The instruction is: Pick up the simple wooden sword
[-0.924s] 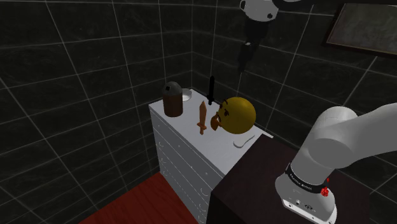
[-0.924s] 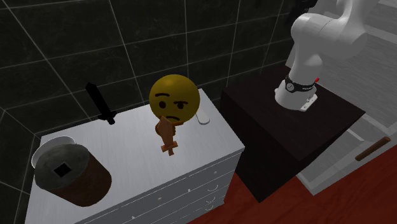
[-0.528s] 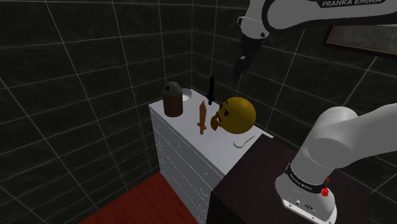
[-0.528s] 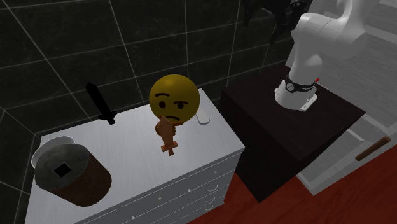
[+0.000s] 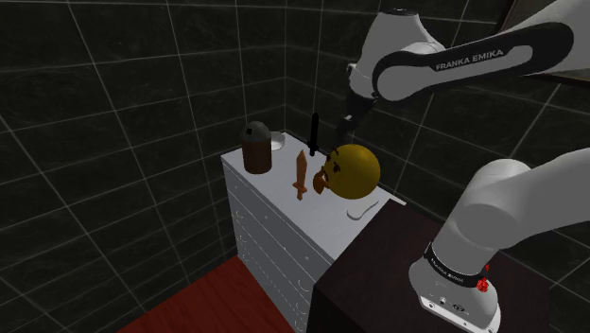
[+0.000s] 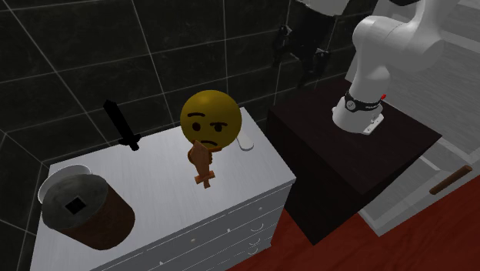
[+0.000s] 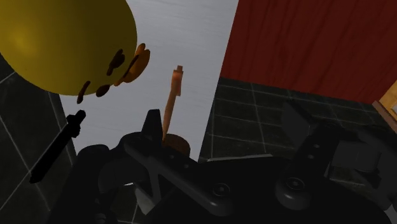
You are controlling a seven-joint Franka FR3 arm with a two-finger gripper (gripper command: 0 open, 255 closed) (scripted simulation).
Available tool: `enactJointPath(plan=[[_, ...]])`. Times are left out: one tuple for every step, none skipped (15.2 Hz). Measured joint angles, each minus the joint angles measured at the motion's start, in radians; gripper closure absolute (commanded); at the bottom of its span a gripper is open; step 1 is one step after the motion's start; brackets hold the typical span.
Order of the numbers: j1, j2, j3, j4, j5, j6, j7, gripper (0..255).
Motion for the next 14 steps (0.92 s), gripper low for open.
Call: enactJointPath(plan=[[-0.007,0.028,-0.007,-0.023,-0.004,0.059,0.003,0],[-0.012,0.061,-0.011,-0.034,-0.006,0.114,0.009,0],[-0.018,0.089,-0.017,-0.055,-0.009,0.172,0.013,0],[-0.025,0.118,-0.022,-0.069,-0.012,0.226,0.016,0],[-0.030,0.148,-0.026,-0.086,-0.015,0.281,0.022,0],[-0.039,0.192,-0.035,-0.090,-0.019,0.339,0.021,0],[-0.045,0.244,-0.039,-0.094,-0.023,0.404,0.027,0],[-0.049,0.286,-0.040,-0.093,-0.024,0.456,0.034,0],[-0.056,0.320,-0.044,-0.109,-0.028,0.515,0.039,0],[-0.062,0.375,-0.043,-0.109,-0.031,0.579,0.049,0],[-0.065,0.426,-0.046,-0.095,-0.030,0.627,0.053,0],[-0.072,0.481,-0.047,-0.088,-0.033,0.684,0.060,0],[-0.077,0.529,-0.055,-0.085,-0.033,0.739,0.058,0],[-0.082,0.585,-0.053,-0.074,-0.036,0.794,0.068,0]])
